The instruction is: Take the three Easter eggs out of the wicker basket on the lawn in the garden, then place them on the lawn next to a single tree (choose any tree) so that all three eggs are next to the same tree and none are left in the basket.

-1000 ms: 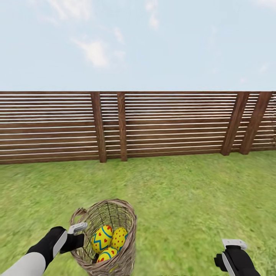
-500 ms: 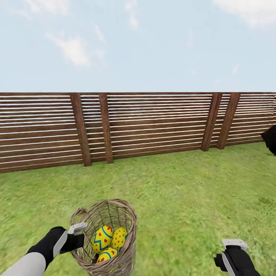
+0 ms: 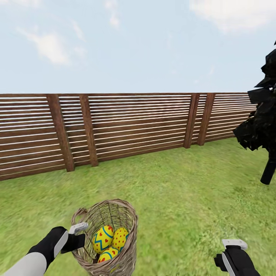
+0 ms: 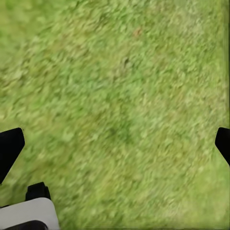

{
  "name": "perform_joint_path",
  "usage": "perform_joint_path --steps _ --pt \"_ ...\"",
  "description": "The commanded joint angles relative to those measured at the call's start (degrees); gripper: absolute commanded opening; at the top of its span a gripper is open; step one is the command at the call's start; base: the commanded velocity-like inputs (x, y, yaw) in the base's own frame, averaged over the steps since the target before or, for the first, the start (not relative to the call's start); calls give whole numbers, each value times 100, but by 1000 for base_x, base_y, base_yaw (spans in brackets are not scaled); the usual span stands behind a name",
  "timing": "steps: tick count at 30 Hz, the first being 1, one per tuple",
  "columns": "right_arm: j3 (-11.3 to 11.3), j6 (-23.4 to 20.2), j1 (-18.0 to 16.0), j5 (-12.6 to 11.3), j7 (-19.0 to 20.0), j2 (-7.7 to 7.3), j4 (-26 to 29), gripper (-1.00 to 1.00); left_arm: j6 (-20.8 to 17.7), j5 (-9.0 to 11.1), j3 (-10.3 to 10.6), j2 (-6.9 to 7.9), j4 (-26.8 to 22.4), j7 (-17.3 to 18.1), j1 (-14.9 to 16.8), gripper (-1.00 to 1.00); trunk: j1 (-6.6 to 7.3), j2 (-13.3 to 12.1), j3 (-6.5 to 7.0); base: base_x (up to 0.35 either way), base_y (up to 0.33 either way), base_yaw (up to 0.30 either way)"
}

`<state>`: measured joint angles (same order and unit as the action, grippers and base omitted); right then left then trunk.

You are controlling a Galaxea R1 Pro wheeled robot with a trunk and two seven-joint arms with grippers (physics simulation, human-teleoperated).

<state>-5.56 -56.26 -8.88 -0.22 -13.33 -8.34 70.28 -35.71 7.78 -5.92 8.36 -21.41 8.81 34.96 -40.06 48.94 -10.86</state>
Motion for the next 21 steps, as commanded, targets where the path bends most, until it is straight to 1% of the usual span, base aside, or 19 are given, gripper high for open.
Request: perform_joint_path --steps 1,21 --pt "3 -25 -7 -4 -11 -1 3 100 -45 88 -41 -1 -13 6 2 -100 22 -35 10 0 0 -282" --pt "4 -25 -5 -11 -11 -1 3 100 -41 84 -41 -1 -13 6 2 -100 461 -837 369 0 0 -282"
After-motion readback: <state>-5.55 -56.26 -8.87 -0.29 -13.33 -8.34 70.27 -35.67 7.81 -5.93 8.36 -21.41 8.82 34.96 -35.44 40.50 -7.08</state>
